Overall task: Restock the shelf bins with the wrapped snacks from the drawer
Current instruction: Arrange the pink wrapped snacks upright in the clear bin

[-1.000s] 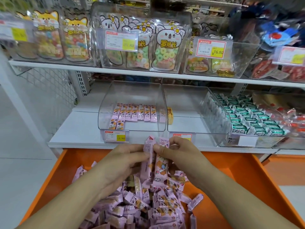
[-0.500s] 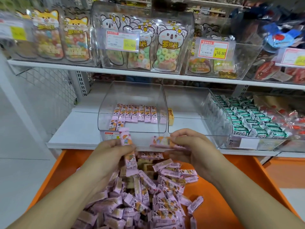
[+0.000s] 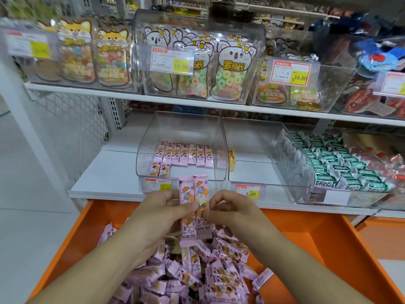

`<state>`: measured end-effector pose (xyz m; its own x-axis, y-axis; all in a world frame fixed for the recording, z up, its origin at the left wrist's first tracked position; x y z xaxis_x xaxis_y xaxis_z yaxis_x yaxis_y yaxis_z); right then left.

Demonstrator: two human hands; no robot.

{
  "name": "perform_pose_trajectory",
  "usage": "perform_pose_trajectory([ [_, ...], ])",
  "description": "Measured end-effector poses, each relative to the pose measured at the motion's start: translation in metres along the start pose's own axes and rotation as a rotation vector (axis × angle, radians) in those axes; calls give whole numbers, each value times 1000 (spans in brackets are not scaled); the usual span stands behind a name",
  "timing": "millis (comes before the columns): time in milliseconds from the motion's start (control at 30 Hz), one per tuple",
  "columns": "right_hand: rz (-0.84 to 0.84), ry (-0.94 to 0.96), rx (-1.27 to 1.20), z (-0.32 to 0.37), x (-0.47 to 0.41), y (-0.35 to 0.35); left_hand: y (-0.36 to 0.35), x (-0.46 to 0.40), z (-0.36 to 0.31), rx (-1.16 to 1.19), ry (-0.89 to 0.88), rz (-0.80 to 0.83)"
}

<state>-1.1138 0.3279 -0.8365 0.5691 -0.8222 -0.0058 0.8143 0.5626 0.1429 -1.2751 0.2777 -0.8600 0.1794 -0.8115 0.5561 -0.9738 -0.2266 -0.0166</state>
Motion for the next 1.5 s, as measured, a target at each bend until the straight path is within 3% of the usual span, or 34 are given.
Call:
perform_pose_trajectory([
  [100, 34, -3, 188, 4, -6, 4, 0, 1, -8, -155, -30, -20],
  [200, -93, 70, 177, 15, -19, 20, -9, 2, -15, -287, -73, 29],
  [300, -2, 235, 272, 34, -29, 12, -21, 8, -23, -352, -115, 88],
  [467, -101, 317, 331, 44, -41, 11, -4, 1, -34, -423, -144, 51],
  [533, -170, 343, 334, 52, -52, 17, 18, -7, -45, -488, -211, -45],
  [667, -281, 405, 300, 75, -95, 32, 56, -22, -56, -950, -354, -323],
  [833, -264, 352, 278, 51, -185, 25, 69, -49, -23, -1291, -233, -313],
  [1100, 71, 15, 507, -38, -252, -23, 76, -53, -27, -1275, -205, -201],
  [1500, 195, 193, 920, -45, -253, -40, 70, -44, -31, -1228, -241, -167],
])
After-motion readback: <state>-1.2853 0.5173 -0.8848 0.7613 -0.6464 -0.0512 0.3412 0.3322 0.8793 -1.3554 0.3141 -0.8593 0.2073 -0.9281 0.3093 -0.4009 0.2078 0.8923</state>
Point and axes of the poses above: each hand's wrist, its own x-axis away from the middle knuckle, its own y-axis out of the back of the hand, z = x × y, the point moved 10 cm from there along -x, towards the middle knuckle, and after that the axes turned 15 degrees about y, right-handed, at the moved point
